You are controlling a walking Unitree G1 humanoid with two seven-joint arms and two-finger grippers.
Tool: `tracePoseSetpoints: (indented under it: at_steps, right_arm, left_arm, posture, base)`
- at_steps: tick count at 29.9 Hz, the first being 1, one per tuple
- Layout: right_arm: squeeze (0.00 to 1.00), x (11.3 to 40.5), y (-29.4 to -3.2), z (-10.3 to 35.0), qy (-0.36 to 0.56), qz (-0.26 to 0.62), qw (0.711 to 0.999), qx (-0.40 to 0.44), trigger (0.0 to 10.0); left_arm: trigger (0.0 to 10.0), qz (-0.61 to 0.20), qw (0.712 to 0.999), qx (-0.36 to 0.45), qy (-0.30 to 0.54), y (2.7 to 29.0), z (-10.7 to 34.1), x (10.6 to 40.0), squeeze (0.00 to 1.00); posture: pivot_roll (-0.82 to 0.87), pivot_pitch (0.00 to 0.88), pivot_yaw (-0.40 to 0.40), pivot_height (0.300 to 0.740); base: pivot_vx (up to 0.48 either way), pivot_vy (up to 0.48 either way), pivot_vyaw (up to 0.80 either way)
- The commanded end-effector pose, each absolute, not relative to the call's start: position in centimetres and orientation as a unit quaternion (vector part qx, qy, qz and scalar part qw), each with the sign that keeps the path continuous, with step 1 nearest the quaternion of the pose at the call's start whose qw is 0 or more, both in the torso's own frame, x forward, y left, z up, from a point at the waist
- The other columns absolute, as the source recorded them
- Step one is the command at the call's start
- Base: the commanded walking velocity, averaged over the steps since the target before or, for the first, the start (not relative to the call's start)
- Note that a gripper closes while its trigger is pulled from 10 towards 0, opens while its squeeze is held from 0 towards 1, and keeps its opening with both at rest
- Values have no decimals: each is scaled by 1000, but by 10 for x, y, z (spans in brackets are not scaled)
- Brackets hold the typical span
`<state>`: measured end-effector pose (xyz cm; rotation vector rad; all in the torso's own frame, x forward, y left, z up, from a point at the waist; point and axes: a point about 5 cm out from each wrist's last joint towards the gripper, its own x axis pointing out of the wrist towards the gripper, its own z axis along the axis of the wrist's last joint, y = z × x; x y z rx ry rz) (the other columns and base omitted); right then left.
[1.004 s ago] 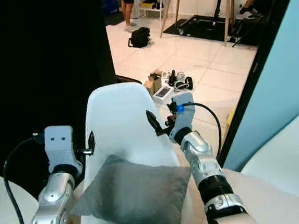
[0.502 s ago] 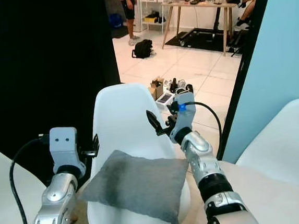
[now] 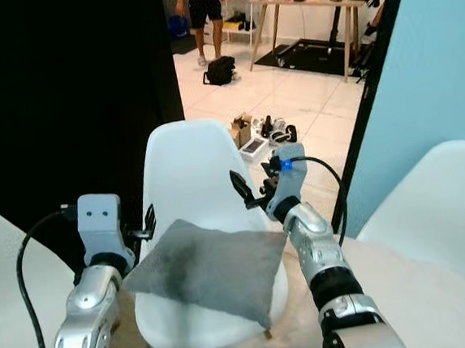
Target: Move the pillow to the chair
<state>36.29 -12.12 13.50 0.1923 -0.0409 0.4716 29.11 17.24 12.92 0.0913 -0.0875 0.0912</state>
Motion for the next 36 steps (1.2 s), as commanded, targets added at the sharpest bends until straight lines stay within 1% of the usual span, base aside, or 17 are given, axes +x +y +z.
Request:
tracePoseSetpoints:
  at_steps: [1,2,36]
  right_arm:
    - [0,364,-119,134,-12,238,967,94,10000]
    - [0,364,-119,134,-12,238,967,94,10000]
    - [0,364,-118,131,-7,236,969,79,10000]
  left_arm:
    - [10000,50,997,37,-33,174,123,290,0]
    - [10000,50,997,37,-33,174,123,290,0]
    - [10000,46,998,29,-32,173,121,290,0]
  posture:
    - [110,0,-60,740]
    - [110,0,-60,740]
    - [106,0,-59,740]
  base:
    - [-352,0,0]
    - [-352,0,0]
    - [-317,0,-761]
